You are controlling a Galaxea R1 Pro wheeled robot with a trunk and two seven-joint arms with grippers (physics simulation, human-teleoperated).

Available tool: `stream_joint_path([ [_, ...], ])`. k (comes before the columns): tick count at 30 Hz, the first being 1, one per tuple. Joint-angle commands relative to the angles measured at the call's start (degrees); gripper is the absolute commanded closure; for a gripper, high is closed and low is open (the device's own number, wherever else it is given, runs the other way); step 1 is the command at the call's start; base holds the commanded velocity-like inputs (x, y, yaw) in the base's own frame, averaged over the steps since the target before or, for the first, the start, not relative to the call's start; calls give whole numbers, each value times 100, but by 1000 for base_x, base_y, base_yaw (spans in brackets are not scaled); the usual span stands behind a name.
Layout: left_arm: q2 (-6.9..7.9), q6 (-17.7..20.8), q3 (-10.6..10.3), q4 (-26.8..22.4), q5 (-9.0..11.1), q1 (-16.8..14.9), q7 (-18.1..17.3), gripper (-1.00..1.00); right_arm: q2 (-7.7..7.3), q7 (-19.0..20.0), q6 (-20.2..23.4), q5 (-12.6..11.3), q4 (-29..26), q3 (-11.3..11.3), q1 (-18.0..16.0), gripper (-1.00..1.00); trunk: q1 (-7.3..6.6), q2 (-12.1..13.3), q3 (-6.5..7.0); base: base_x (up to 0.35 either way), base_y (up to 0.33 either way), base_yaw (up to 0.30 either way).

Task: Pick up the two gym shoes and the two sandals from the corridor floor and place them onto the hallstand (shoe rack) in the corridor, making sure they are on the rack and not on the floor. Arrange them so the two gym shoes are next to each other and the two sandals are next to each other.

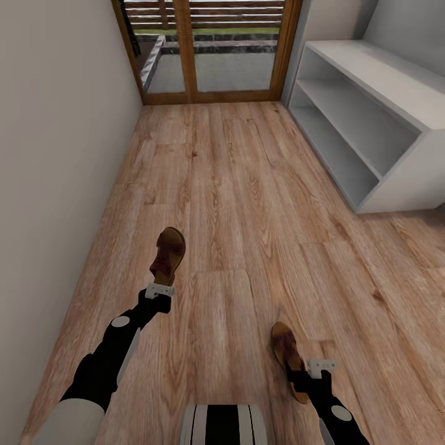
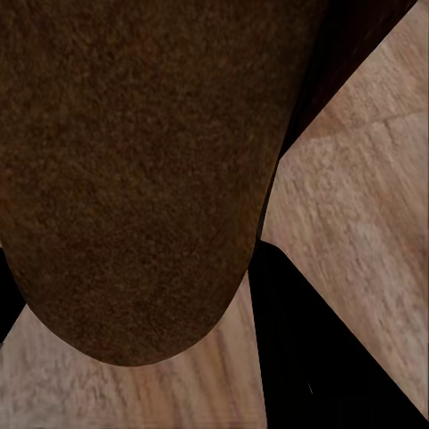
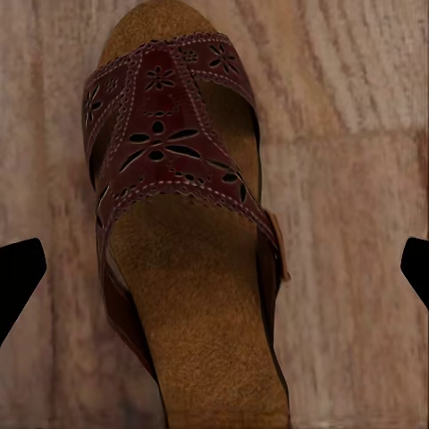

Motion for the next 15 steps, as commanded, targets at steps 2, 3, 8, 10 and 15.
stream_joint_path([
  [2, -4, 19, 13, -12, -78, 0, -46, 100, 0, 7, -8, 2, 0, -4, -1, -100, -3, -1, -3, -169, 0, 0],
  [3, -4, 19, 13, -13, -78, 0, -46, 100, 0, 7, -8, 2, 0, -4, -1, -100, -3, -1, -3, -106, 0, 0],
  [8, -4, 24, 9, -13, -78, 1, -46, 100, 0, 6, -8, 2, 0, -4, -1, -100, -3, -1, -3, -49, 0, 0],
  [10, -4, 30, 7, -14, -78, 1, -46, 100, 0, 7, -8, 2, 0, -4, -1, -100, -3, -1, -3, -16, 0, 0],
  [15, -4, 34, 5, -14, -78, 1, -46, 100, 0, 7, -8, 2, 0, -4, -1, -100, -3, -1, -3, -7, 0, 0],
])
